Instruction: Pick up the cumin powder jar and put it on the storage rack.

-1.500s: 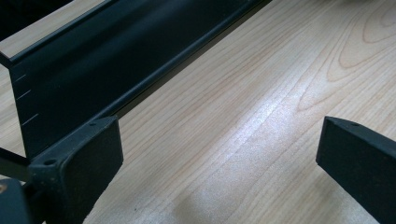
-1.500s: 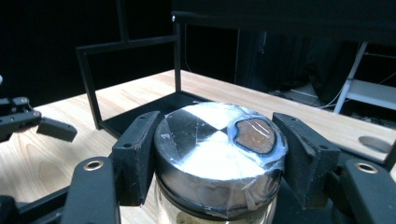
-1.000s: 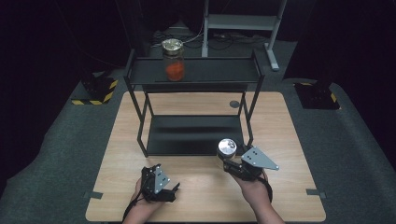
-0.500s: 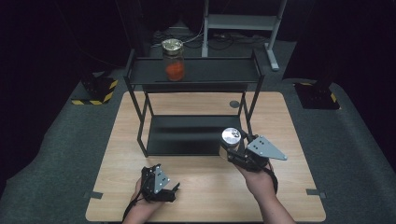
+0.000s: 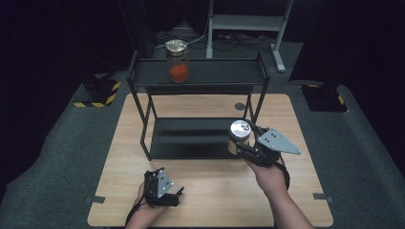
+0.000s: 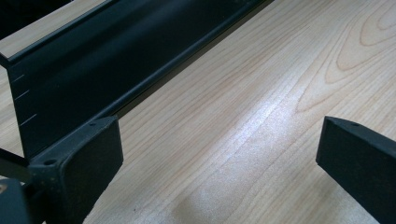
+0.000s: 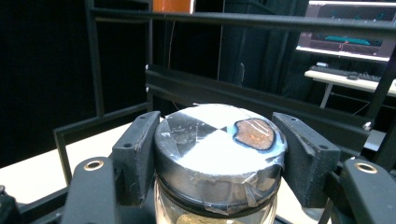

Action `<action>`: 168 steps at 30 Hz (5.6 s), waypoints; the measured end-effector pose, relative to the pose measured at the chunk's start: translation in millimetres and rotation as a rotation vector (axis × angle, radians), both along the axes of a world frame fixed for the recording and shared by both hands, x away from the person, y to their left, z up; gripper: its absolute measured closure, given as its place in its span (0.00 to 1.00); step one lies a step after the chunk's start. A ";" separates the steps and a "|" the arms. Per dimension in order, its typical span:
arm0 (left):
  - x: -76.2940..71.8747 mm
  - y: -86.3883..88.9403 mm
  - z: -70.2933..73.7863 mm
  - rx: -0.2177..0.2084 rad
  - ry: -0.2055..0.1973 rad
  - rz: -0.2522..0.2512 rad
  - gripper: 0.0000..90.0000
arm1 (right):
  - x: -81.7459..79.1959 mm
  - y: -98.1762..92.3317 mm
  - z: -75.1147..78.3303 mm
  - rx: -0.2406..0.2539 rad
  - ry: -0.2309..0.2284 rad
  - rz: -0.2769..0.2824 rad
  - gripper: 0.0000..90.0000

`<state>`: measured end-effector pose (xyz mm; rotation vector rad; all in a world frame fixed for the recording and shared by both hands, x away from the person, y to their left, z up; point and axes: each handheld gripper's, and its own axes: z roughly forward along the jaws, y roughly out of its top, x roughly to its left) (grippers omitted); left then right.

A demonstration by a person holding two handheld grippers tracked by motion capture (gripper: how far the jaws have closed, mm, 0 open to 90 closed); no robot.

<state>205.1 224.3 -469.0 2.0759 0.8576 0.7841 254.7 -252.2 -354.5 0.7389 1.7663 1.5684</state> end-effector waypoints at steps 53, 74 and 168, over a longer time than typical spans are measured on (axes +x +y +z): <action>0.8 5.0 -0.4 -0.023 0.003 -0.010 0.01 | 48.4 26.4 101.2 0.091 -0.132 -0.053 0.38; 0.1 8.9 -1.7 -0.046 0.000 -0.012 0.01 | 79.4 52.8 120.5 0.098 -0.135 -0.090 0.39; -0.3 11.5 -2.3 -0.055 -0.003 -0.021 0.01 | 132.8 90.7 119.0 0.134 -0.037 -0.158 0.02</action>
